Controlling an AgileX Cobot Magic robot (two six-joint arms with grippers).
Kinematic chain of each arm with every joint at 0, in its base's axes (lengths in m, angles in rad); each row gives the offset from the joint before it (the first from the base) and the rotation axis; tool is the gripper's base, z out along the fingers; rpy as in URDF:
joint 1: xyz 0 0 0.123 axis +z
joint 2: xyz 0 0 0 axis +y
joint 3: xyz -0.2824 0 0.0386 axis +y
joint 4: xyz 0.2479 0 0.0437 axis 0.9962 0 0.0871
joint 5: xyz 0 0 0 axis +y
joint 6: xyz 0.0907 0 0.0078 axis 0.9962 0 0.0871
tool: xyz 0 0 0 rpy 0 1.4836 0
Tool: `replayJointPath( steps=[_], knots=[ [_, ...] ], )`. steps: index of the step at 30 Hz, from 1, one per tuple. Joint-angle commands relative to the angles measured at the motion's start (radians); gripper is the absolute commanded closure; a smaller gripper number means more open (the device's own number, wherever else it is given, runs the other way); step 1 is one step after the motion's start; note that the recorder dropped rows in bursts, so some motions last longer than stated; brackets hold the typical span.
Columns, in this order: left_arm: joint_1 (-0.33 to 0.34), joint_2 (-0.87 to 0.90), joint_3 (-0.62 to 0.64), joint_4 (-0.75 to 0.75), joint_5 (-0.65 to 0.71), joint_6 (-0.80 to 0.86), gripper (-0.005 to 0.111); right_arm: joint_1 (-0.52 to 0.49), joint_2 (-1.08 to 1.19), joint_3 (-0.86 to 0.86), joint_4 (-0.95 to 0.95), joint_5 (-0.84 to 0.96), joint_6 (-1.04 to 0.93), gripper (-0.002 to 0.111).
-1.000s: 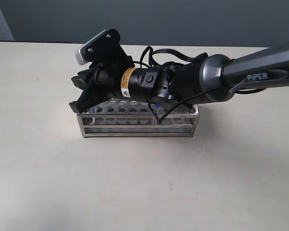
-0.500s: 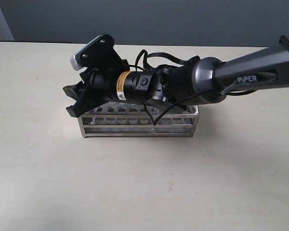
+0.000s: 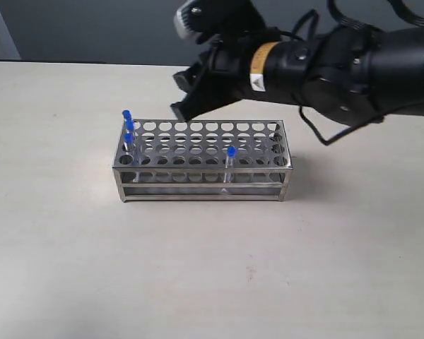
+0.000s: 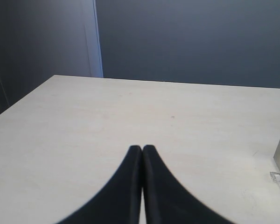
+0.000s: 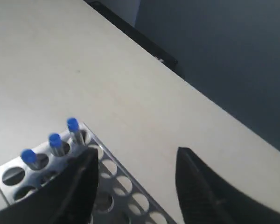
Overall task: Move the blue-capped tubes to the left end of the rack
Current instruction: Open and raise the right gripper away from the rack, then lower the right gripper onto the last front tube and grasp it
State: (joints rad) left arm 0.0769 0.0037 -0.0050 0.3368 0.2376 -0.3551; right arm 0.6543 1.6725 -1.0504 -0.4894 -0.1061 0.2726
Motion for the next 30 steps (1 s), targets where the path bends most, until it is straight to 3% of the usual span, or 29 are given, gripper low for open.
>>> replayJointPath(
  steps=[1,7,13,30],
  knots=[
    [-0.009,-0.004,0.003,-0.003,-0.005,-0.002,0.106,-0.053,-0.084,0.174,0.054,-0.158,-0.007,0.058],
    [-0.009,-0.004,0.003,-0.003,-0.005,-0.002,0.106,-0.055,-0.095,0.357,0.171,-0.388,-0.059,0.058],
    [-0.009,-0.004,0.003,-0.003,-0.005,-0.002,0.106,-0.055,-0.055,0.396,0.315,-0.405,-0.171,0.058],
    [-0.009,-0.004,0.003,-0.003,-0.005,-0.002,0.106,-0.055,0.125,0.396,0.368,-0.476,-0.171,0.058]
  ],
)
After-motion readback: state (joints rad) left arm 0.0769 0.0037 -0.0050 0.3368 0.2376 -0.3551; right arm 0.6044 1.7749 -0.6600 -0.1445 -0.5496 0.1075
